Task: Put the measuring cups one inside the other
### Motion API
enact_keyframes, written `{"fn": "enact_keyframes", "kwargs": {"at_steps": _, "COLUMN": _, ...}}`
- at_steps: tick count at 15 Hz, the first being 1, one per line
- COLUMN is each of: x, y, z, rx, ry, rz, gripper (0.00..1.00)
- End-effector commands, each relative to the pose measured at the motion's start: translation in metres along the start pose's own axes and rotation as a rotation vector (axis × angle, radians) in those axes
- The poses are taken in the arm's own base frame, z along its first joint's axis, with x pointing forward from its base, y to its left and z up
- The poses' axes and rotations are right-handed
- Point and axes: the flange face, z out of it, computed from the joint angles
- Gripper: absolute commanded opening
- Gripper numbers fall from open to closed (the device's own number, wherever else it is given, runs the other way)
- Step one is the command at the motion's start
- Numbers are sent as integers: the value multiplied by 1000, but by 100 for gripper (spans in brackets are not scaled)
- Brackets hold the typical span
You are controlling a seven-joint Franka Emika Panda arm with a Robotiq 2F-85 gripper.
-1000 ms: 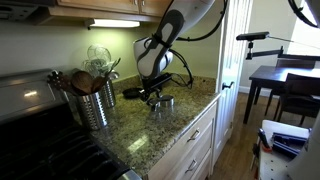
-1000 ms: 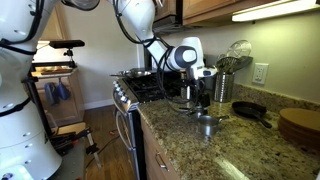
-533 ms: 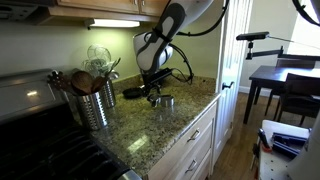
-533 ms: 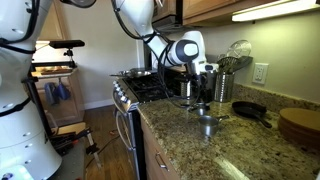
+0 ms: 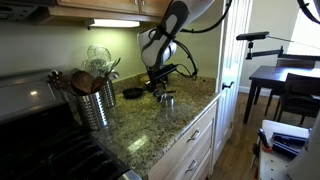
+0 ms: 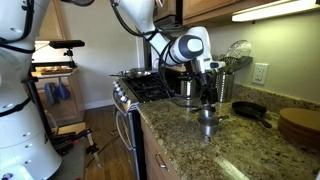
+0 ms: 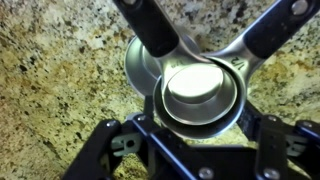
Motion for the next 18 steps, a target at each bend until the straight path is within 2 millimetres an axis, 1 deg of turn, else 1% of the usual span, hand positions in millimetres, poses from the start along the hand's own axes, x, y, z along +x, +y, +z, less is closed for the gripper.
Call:
{"fn": "enact_keyframes", "kwargs": {"at_steps": 1, "x": -5, "y": 19, "z": 0, "rx": -28, "ry": -26, "rz": 48, "gripper": 54}}
{"fn": "enact_keyframes", "kwargs": {"at_steps": 6, "x": -6, "y": 32, "z": 14, "rx": -34, "ry": -48, "rz": 72, "gripper": 54}}
{"fn": "enact_keyframes", "kwargs": {"at_steps": 10, "x": -7, "y": 36, "z": 23, "rx": -31, "ry": -62, "rz": 80, "gripper": 54}}
{"fn": "enact_keyframes", "kwargs": {"at_steps": 14, "x": -7, "y": 35, "z": 25, "rx": -28, "ry": -68, "rz": 80, "gripper": 54}}
{"fn": "enact_keyframes", "kwargs": {"at_steps": 18, "x": -8, "y": 28, "z": 29, "rx": -20, "ry": -75, "rz": 75, "gripper": 54}}
